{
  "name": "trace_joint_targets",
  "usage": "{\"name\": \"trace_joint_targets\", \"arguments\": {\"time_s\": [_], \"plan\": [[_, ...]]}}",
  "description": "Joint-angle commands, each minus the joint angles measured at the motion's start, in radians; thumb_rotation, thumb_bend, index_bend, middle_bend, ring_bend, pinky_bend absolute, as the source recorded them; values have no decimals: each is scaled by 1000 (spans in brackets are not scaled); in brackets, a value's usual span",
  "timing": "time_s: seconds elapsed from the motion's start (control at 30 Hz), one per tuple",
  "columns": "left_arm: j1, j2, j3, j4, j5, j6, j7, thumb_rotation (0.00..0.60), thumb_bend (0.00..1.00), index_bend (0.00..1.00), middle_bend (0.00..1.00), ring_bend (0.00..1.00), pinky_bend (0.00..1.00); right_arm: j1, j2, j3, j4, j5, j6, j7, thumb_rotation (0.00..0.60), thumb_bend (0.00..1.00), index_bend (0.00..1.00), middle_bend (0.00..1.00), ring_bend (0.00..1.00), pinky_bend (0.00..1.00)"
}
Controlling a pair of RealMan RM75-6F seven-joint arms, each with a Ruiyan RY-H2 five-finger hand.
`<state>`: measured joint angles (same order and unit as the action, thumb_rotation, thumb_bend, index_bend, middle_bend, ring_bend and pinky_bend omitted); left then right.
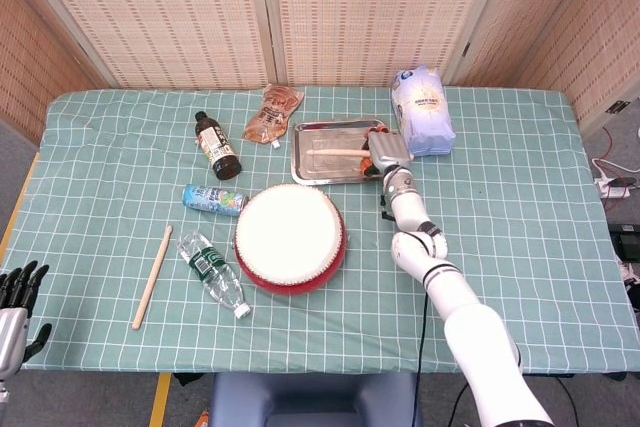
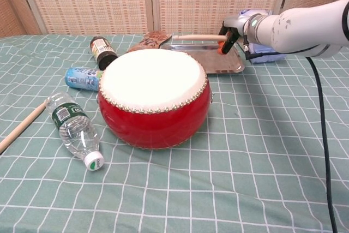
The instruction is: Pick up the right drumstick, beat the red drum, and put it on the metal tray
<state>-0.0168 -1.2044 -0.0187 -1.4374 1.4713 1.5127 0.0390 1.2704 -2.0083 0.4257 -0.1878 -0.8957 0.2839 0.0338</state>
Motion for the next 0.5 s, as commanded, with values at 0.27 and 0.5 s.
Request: {"name": "trace_joint_targets", "arguments": {"time_s": [0.27, 0.5], "plan": [[2, 2, 0, 4, -1, -3, -11, 600, 278, 0, 0, 0, 30, 14, -18, 11, 20, -28, 5, 4, 600, 120, 0, 21, 0, 72], [3, 3, 1, 7, 2, -1, -15, 600, 278, 0, 0, 0, 30, 11, 6, 10, -33, -72, 53, 54, 600, 104, 0, 18, 0, 64]]}}
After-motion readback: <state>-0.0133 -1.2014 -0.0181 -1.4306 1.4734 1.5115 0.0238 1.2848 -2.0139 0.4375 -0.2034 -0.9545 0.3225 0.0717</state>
